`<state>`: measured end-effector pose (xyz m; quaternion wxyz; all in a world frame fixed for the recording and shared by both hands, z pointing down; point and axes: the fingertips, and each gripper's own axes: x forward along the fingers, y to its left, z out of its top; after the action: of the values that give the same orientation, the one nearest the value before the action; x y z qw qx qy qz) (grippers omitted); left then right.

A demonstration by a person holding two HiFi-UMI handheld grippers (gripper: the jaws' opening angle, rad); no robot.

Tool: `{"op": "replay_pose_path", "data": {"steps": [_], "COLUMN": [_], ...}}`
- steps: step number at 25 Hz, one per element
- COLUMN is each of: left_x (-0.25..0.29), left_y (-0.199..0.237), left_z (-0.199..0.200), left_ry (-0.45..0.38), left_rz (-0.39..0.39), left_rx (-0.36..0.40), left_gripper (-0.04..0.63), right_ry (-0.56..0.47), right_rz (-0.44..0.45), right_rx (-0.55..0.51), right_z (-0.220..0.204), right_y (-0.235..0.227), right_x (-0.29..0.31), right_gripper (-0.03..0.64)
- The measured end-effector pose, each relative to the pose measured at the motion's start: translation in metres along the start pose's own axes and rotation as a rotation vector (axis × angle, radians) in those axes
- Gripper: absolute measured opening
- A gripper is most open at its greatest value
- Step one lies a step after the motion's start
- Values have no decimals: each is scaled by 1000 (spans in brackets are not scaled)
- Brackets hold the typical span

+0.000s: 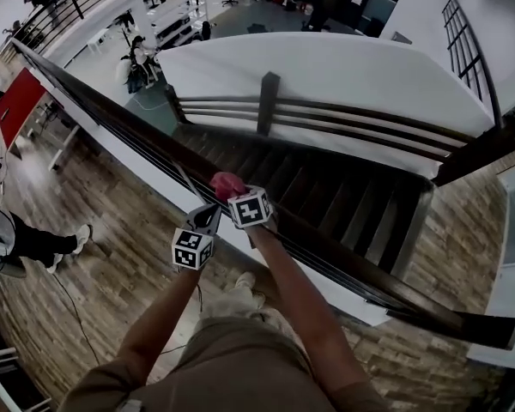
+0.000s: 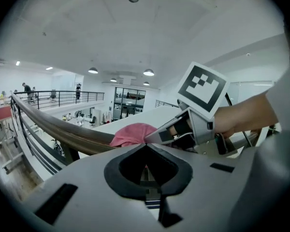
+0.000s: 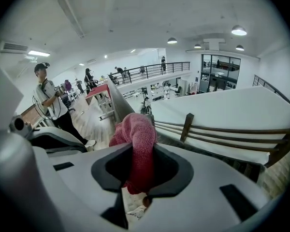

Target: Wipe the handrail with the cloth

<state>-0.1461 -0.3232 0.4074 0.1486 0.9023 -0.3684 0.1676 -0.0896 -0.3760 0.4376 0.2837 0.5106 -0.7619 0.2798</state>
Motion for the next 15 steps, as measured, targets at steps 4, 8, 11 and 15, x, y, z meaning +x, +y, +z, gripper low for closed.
{"op": "replay_pose_path", "data": {"steps": [4, 8, 11, 15], "left_x": [14, 21, 26, 32], "left_y": [-21, -39, -53, -90], "left_z": [-10, -22, -30, -26], "left_ry": [16, 56, 80, 79], "left_rz": [-34, -51, -45, -25], "left_rx": [40, 82, 117, 116], "left_gripper": [17, 17, 17, 17], "right_ry": [-6, 14, 31, 33], "right_rz": [16, 21, 42, 52], "right_rx": [3, 6, 0, 6], "right_z": [-6, -15, -28, -49], "right_y": [-7, -17, -28, -52], "right_x": [-3, -13, -25, -52], "right_gripper": [101, 101, 101, 101]}}
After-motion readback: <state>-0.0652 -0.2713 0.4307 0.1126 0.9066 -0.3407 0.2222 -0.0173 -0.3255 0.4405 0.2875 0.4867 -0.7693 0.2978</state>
